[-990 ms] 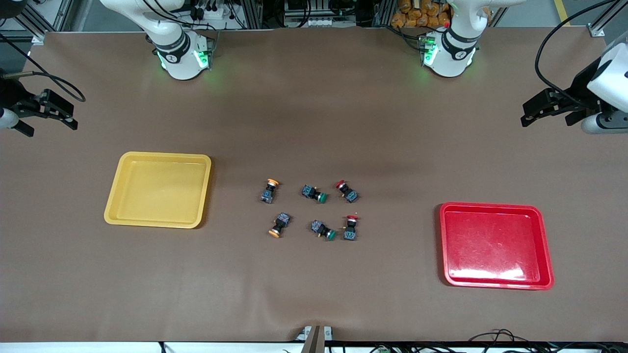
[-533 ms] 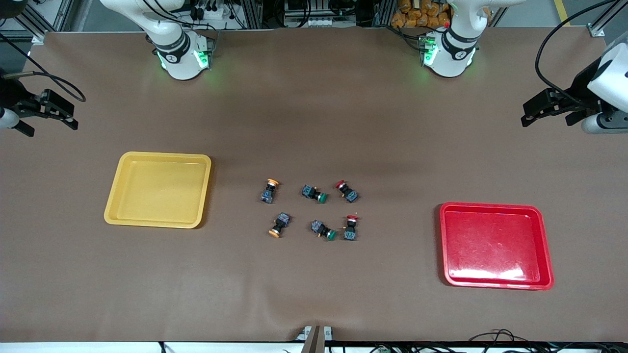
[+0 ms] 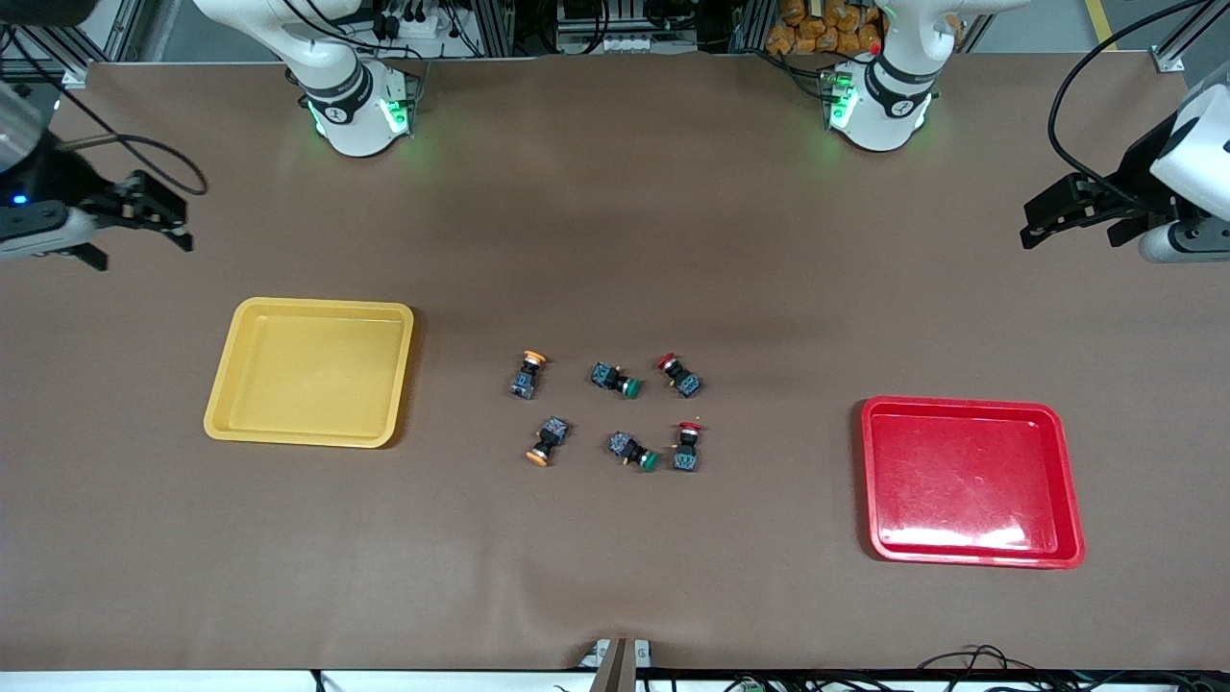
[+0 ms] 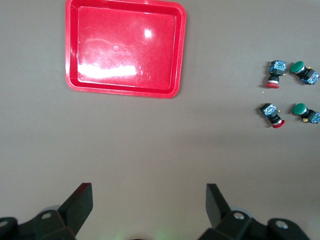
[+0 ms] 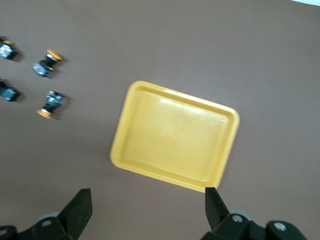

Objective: Place red and yellow buttons in trays
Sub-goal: 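Reach both grippers toward the cluster of buttons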

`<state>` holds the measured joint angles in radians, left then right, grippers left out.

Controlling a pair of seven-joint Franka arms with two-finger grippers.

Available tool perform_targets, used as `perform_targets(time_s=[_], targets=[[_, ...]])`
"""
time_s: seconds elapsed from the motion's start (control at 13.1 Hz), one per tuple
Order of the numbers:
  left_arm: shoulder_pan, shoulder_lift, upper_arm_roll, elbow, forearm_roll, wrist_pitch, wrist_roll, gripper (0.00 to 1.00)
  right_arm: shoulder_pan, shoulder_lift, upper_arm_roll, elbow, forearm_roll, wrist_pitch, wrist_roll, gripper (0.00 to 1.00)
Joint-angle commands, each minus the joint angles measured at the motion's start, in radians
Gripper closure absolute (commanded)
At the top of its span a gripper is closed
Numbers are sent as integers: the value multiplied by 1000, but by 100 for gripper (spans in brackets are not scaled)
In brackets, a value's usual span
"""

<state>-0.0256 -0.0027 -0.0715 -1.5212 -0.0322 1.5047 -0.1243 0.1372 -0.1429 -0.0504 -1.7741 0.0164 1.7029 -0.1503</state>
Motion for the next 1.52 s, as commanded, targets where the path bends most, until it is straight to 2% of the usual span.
perform_targets(time_s=[0.0,0.3,0.53,0.91,1.14,1.29,1.45], targets=[[1,7,1,16,8,-11,17,0,152,-15,6,33,2,-35,177,0],[1,7,1,16,8,-11,17,0,419,55,6,145,0,-34,531,0],[0,7,1,19,9,-11,15,0,507,132,6,153,2,-6,640,0],[-22,9,-17,21,11,-11,12,0,525,291,6,133,4,139,650,0],[-31,46,-79,24,17,-8,-5,0,524,333,6,18,4,329,640,0],[-31,81,-131,24,17,-3,-6,0,524,394,6,-5,0,389,638,0],[-42,133,-145,47,11,5,-6,0,510,433,6,-50,2,466,638,0]])
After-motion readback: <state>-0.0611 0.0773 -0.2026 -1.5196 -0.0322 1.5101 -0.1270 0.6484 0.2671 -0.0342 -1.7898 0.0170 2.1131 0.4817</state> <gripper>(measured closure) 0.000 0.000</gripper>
